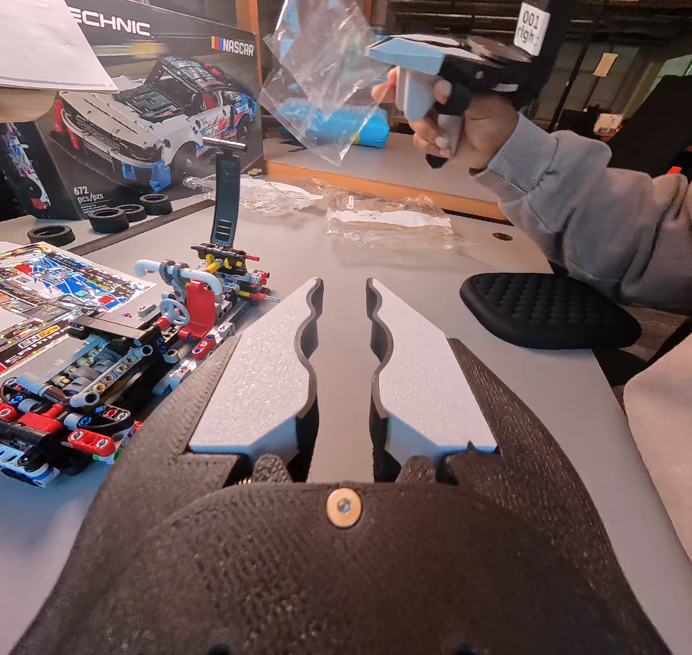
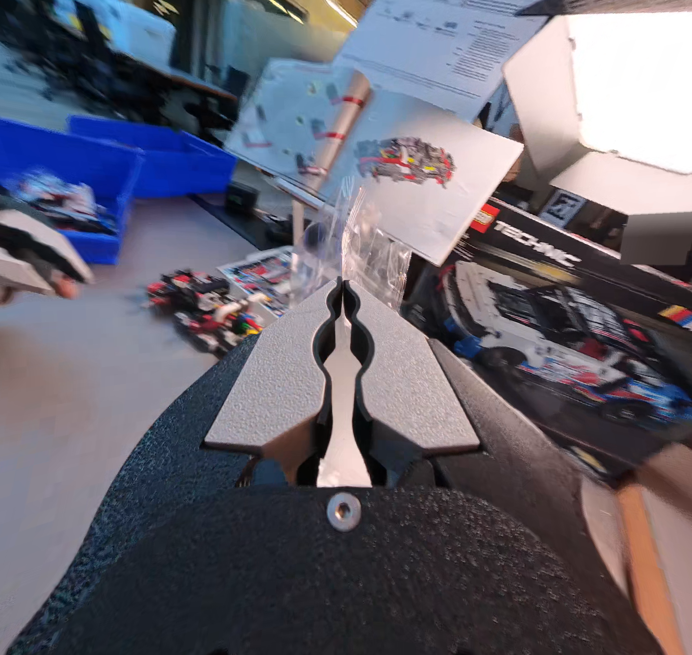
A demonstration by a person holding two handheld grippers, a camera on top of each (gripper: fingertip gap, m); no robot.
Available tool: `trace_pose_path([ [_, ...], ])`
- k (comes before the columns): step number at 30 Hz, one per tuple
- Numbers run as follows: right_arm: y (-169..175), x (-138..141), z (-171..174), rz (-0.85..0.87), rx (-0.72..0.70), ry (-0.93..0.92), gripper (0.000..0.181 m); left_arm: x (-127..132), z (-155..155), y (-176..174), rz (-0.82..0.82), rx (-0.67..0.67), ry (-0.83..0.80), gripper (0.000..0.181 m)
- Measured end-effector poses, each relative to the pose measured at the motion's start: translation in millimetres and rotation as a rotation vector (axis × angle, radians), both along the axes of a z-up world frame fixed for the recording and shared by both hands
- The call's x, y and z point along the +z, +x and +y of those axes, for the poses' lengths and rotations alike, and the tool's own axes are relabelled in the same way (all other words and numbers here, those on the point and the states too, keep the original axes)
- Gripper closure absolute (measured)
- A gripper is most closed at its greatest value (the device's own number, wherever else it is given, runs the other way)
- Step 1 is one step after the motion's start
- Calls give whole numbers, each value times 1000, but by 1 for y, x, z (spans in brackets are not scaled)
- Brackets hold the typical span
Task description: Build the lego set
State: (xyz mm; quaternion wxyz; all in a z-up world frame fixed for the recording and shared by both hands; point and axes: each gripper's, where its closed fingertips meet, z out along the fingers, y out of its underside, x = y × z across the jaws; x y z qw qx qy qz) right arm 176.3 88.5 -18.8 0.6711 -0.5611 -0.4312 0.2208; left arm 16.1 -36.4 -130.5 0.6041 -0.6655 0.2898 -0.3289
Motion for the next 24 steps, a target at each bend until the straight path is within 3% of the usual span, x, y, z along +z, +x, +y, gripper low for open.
trace_pose_path([
  [4,61,-16,92,-343,-424,202,181,-7,-3,6,62,-16,17,161],
  [9,109,-43,191,-488,-646,225,181,-16,-4,10,121,-31,32,162],
  [12,114,-99,231,-627,-624,117,181,-19,-3,9,147,-29,37,162],
  [14,111,-144,241,-725,-582,37,181,-21,-2,8,155,-27,35,162],
  [16,103,-165,241,-753,-547,16,180,-23,-1,7,156,-28,28,162],
  [19,88,-168,230,-651,-473,-112,149,-25,-1,7,150,-33,13,162],
  [24,86,-123,223,-350,-385,-287,138,-31,-1,11,160,-52,-4,163],
])
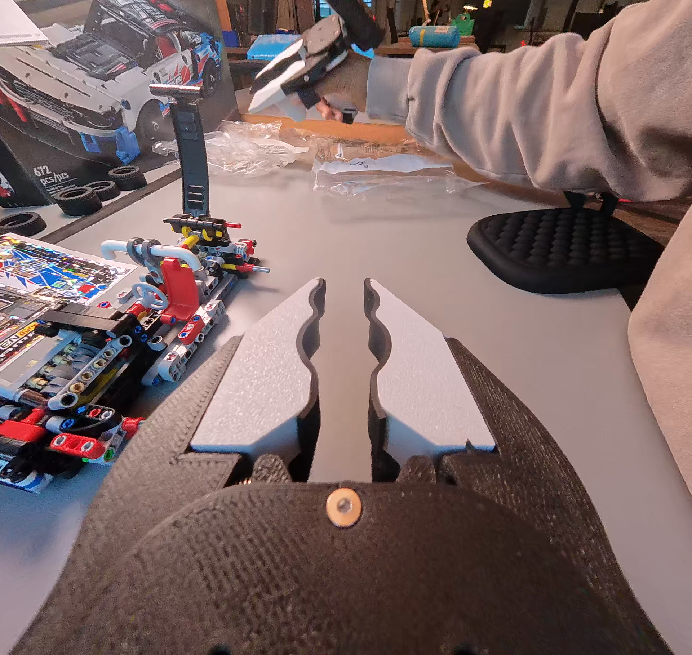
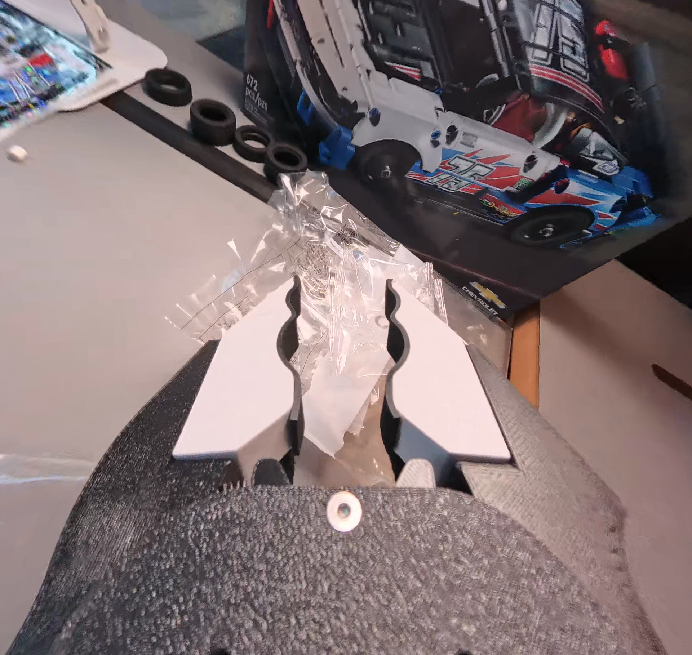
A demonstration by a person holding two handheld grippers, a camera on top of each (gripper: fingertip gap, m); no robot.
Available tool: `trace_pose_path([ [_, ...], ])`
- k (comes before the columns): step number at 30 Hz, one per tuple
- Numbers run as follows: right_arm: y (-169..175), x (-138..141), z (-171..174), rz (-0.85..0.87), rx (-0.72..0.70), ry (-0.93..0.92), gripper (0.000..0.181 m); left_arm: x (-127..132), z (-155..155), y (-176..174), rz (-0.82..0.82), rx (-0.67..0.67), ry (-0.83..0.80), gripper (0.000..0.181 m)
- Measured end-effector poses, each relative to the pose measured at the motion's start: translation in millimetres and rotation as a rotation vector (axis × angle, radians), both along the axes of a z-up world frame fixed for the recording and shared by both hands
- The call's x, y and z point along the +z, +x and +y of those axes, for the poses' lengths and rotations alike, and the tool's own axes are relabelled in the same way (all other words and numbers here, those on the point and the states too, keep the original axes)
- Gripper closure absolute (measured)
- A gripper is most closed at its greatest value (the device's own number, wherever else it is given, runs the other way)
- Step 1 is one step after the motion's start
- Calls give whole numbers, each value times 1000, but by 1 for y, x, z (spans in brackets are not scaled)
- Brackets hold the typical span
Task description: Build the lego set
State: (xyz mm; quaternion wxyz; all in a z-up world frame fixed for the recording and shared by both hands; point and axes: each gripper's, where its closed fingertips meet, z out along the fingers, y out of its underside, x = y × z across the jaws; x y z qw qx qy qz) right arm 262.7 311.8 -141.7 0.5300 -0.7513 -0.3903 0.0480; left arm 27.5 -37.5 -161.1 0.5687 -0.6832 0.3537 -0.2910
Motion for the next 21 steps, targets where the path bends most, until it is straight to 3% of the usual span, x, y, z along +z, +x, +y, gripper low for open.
trace_pose_path([
  [4,29,4,23,-40,-88,-78,144,-3,0,1,21,-4,3,163],
  [7,53,-17,47,-123,-165,-196,138,-5,1,1,21,-6,-6,163],
  [11,58,-36,66,-76,-179,-364,131,-7,3,-2,34,4,-7,163],
  [14,56,-48,79,-83,-177,-443,139,-7,6,-4,27,8,-13,163],
  [18,60,-61,84,-204,-153,-456,181,-7,6,-6,26,12,-8,163],
  [21,57,-61,82,-218,-121,-450,181,-7,7,-7,35,15,-1,163],
])
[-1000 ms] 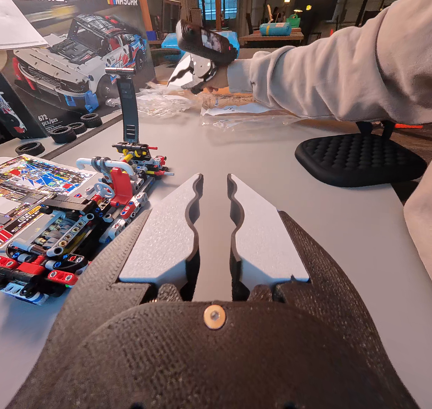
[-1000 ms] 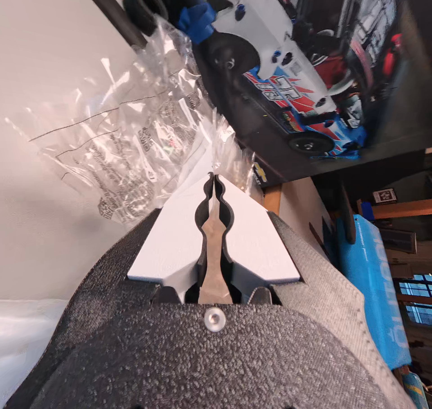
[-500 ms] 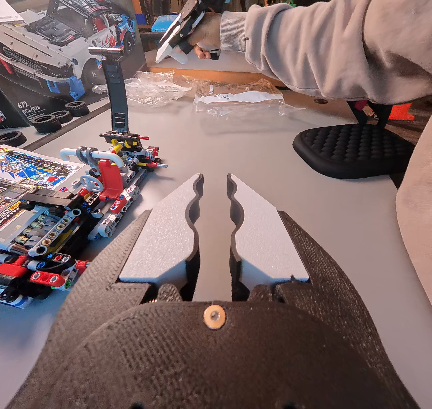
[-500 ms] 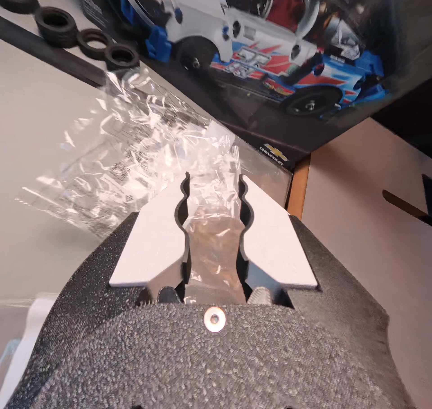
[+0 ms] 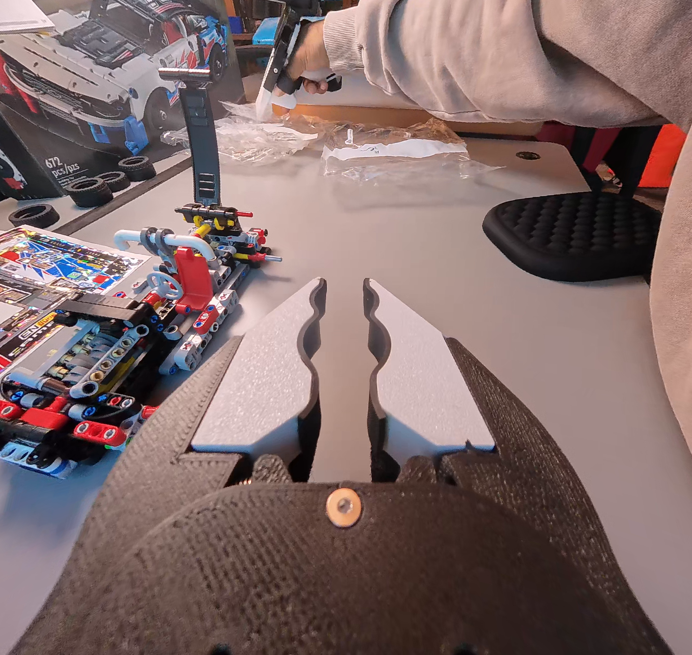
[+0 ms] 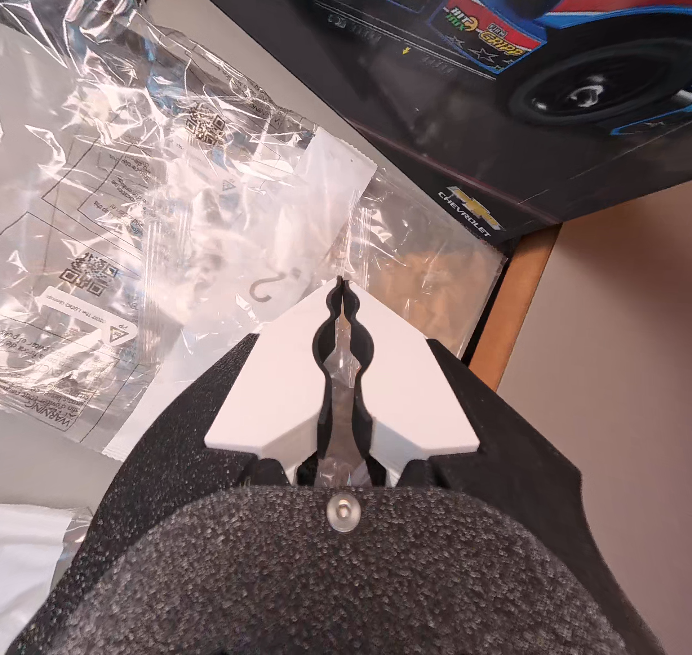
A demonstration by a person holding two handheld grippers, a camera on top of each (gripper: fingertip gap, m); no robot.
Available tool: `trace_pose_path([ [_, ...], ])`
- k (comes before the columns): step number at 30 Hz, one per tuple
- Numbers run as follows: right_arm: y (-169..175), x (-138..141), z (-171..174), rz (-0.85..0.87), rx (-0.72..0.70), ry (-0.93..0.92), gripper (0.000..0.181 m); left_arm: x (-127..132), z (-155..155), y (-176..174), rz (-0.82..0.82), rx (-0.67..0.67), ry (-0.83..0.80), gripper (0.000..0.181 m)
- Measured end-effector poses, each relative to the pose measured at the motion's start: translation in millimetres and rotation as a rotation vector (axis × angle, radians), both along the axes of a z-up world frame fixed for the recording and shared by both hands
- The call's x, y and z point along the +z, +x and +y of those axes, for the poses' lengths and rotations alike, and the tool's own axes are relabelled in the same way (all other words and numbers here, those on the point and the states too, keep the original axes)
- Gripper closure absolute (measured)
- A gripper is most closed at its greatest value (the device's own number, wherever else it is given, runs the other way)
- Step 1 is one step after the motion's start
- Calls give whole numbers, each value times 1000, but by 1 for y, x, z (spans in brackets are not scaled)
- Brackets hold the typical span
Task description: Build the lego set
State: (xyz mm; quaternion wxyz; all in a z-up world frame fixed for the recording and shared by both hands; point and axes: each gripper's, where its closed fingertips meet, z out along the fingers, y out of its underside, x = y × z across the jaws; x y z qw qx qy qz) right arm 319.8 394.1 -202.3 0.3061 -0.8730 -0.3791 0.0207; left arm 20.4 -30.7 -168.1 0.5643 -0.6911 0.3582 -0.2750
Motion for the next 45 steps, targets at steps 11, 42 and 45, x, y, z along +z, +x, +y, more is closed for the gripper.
trace_pose_path([
  [11,-32,32,-49,3,177,25,142,8,9,-12,-48,86,-7,163],
  [42,-175,204,-346,1109,829,110,181,57,7,-2,-484,-45,-141,121],
  [45,-207,194,-410,1328,940,-42,181,77,6,5,-615,-147,-206,101],
])
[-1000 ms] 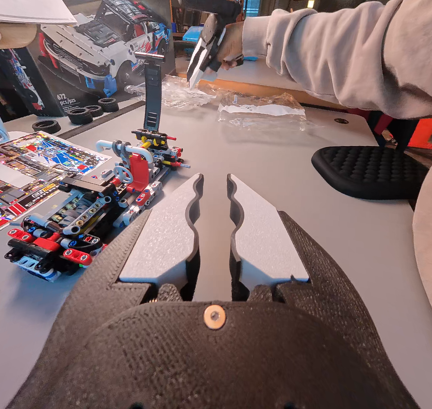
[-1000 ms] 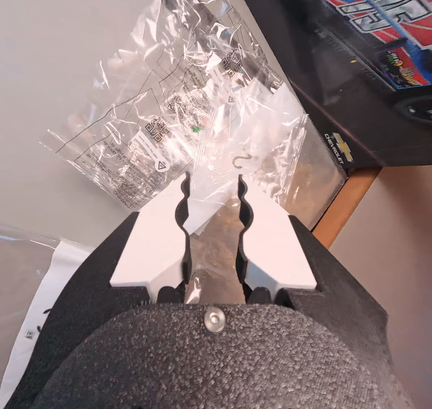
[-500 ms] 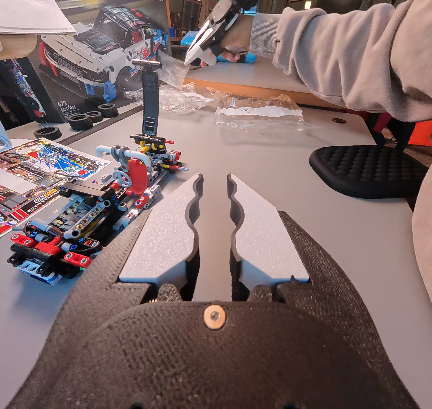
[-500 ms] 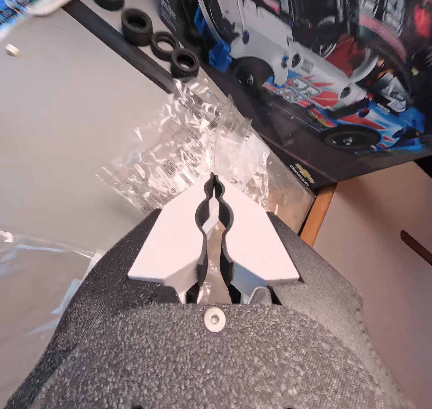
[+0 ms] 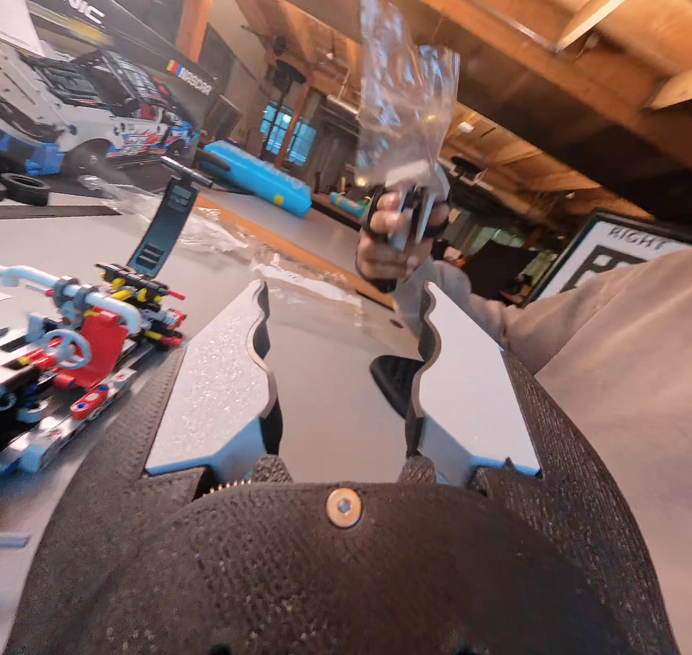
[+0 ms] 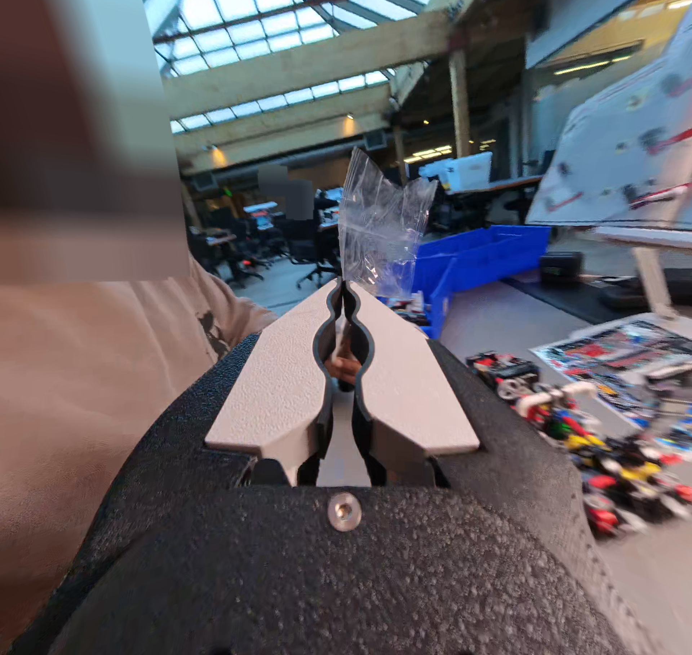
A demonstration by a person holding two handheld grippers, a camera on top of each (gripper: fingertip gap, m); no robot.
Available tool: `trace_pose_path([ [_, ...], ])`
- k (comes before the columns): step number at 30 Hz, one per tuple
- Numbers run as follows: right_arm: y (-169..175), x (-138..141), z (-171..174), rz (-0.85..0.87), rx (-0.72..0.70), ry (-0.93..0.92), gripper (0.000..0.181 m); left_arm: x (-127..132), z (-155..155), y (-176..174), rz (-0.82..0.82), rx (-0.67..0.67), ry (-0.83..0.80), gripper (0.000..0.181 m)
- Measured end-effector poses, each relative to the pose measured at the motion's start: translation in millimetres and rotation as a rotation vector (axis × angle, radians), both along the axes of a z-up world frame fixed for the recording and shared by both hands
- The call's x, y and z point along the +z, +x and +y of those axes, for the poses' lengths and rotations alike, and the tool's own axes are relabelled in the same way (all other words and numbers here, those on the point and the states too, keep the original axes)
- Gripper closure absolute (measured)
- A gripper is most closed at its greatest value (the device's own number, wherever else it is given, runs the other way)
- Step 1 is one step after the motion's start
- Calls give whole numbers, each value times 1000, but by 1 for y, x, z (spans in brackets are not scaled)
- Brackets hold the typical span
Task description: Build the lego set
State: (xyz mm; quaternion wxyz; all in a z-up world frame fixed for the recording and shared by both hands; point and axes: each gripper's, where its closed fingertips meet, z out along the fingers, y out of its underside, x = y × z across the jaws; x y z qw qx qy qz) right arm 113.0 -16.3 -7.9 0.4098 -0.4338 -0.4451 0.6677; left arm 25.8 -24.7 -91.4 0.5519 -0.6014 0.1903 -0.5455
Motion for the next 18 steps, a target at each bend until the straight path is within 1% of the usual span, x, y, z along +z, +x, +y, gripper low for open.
trace_pose_path([
  [1,-11,-7,-15,28,56,-49,181,6,-4,2,-35,-39,1,99],
  [2,-21,-16,-27,36,98,-89,181,14,-11,3,-75,-84,12,101],
  [3,-32,-29,-35,19,114,-106,181,22,-21,2,-121,-131,27,110],
  [4,-42,-43,-39,-14,115,-112,181,29,-30,-1,-158,-168,46,127],
  [5,-48,-54,-41,-43,117,-121,181,31,-36,-4,-162,-174,64,151],
  [6,-52,-63,-41,-69,114,-133,181,27,-35,-7,-126,-138,67,178],
  [8,-58,-79,-33,-141,55,-105,181,15,-31,-13,-31,-68,48,181],
  [11,-67,-103,-16,-277,-78,4,181,-3,-22,-20,114,18,4,181],
  [13,-70,-107,-7,-328,-157,93,181,-8,-19,-23,175,34,-2,181],
  [14,-70,-103,0,-326,-196,117,179,-10,-19,-25,197,32,3,181],
  [15,-69,-98,4,-327,-214,119,172,-10,-21,-24,208,19,13,181],
  [16,-70,-97,4,-349,-197,116,160,-11,-23,-23,212,3,19,181],
  [18,-76,-101,-7,-400,-123,102,133,-16,-25,-18,226,-25,16,181],
])
